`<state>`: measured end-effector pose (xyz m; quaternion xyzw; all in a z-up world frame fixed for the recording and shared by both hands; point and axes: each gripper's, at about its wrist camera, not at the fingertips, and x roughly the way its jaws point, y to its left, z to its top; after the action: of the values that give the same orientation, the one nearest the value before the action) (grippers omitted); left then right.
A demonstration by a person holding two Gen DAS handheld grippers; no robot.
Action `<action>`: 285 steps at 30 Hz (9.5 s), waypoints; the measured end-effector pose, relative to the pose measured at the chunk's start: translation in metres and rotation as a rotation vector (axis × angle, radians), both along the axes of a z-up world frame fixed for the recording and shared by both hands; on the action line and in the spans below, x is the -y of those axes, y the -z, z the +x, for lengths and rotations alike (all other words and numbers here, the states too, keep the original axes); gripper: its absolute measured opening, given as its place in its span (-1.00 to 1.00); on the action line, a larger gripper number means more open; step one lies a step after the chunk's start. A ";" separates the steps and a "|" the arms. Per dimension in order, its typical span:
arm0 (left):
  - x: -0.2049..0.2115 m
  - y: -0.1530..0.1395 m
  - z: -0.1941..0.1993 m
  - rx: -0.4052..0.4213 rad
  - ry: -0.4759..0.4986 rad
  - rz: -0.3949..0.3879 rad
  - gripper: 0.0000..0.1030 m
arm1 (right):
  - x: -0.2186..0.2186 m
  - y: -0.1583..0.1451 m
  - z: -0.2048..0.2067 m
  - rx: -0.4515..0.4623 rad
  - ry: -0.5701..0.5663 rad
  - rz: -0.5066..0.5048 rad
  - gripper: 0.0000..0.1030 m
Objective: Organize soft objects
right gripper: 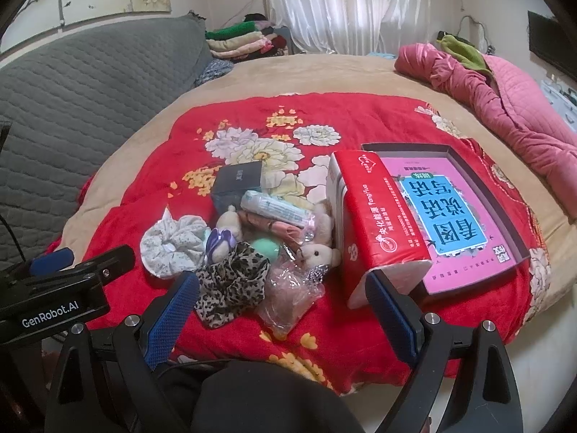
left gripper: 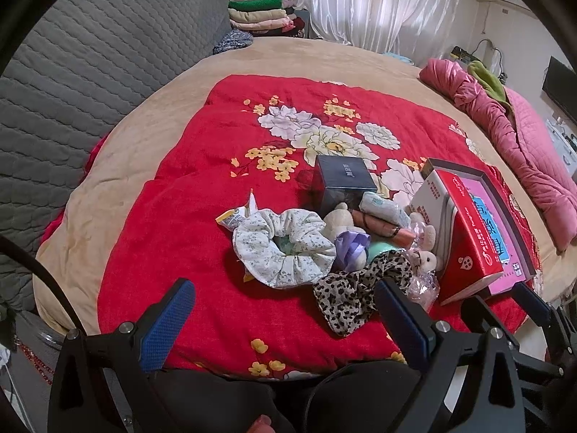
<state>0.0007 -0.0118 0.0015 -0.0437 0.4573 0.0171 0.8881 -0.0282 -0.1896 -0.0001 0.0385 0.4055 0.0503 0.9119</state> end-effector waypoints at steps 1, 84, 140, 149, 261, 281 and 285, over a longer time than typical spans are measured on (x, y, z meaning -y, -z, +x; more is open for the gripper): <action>0.000 0.000 0.000 -0.001 -0.002 0.002 0.94 | 0.000 0.000 0.000 0.000 0.000 -0.001 0.82; -0.077 0.098 0.109 -0.235 -0.002 -0.140 0.20 | -0.059 0.078 0.086 -0.096 -0.415 -0.332 -0.68; -0.024 -0.036 0.074 0.018 0.250 -0.204 -0.85 | 0.021 -0.026 0.070 0.095 -0.323 -0.050 -0.85; 0.056 -0.098 0.072 0.105 0.388 -0.161 -0.85 | 0.115 -0.070 0.048 0.182 -0.083 -0.031 -0.85; 0.079 -0.038 0.092 0.044 0.313 -0.062 0.34 | 0.117 -0.042 0.050 0.122 0.105 -0.150 0.43; -0.034 -0.050 0.080 0.064 0.137 -0.039 0.34 | 0.043 -0.049 0.034 0.135 -0.089 -0.095 0.44; -0.047 -0.041 0.078 0.043 0.109 -0.041 0.35 | 0.025 -0.037 0.029 0.104 -0.140 -0.084 0.44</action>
<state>0.0784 0.0354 0.0426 -0.0372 0.4399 -0.0418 0.8963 0.0005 -0.2146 0.0370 -0.0307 0.3612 0.0986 0.9268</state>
